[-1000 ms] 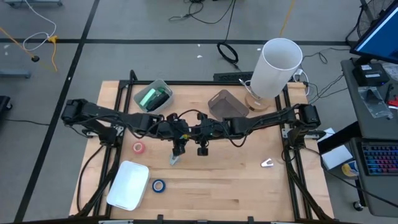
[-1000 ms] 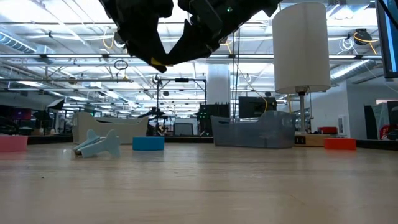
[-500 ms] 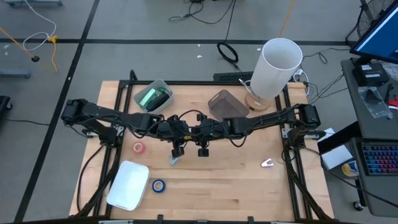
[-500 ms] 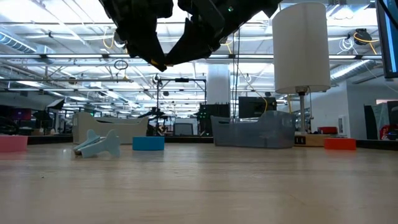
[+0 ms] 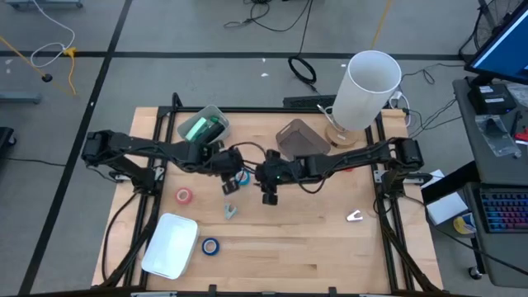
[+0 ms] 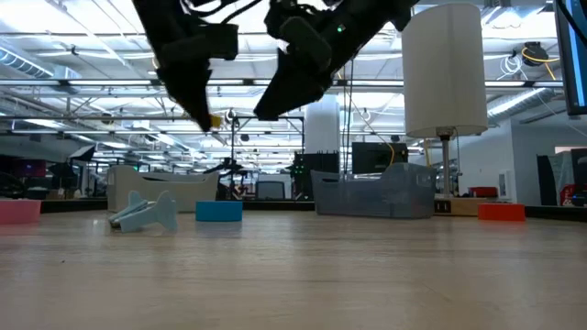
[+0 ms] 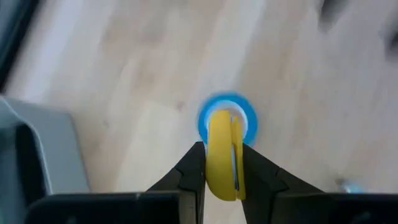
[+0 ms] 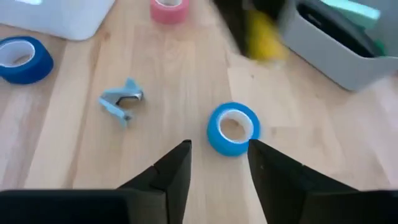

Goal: Pick and place Stapler, Stapler remover, tape
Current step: Put the yellow stapler into the gray bin

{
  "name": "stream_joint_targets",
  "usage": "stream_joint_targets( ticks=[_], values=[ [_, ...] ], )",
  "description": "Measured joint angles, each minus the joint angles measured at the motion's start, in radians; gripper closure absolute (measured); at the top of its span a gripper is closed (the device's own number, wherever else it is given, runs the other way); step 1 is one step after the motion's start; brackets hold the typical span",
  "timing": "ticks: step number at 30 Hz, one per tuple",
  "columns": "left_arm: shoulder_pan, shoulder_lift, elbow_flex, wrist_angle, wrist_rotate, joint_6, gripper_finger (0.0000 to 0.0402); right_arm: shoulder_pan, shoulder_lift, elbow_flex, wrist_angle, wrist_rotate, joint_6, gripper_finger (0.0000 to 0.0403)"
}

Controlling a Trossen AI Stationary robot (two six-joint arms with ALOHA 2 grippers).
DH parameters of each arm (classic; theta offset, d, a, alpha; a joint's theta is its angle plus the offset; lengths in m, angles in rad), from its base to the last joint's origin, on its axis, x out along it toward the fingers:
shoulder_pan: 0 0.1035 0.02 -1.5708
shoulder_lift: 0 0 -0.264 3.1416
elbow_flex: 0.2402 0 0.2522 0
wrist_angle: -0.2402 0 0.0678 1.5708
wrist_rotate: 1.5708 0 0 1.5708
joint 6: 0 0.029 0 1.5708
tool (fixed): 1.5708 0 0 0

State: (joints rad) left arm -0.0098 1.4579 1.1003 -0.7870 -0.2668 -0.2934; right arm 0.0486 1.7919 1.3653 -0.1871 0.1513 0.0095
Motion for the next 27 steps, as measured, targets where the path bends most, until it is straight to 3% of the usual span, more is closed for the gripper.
stream_joint_targets(
  ticks=[5, 11, 17, 20, 24, 27],
  values=[
    [0.049, 0.000, 0.005, -0.063, 0.012, 0.032, 0.0336, -0.003, -0.003, 0.004, -0.032, 0.003, 0.023, 0.0231],
    [0.141, 0.000, 0.005, -0.208, -0.172, 0.100, 0.0336, -0.001, -0.002, 0.001, -0.044, 0.001, 0.031, 0.0222],
    [0.367, 0.000, 0.004, -0.238, -0.276, 0.223, 0.0336, -0.001, -0.002, 0.002, -0.040, 0.001, 0.036, 0.0223],
    [0.511, 0.000, 0.004, -0.180, -0.232, 0.290, 0.0335, 0.000, -0.002, 0.002, -0.042, 0.001, 0.058, 0.0222],
    [0.687, 0.000, -0.005, -0.068, -0.048, 0.365, 0.0335, -0.001, -0.002, 0.002, -0.042, 0.001, 0.072, 0.0220],
    [0.777, 0.000, -0.013, -0.041, 0.023, 0.373, 0.0335, -0.001, -0.002, 0.002, -0.041, 0.001, 0.083, 0.0221]
  ],
)
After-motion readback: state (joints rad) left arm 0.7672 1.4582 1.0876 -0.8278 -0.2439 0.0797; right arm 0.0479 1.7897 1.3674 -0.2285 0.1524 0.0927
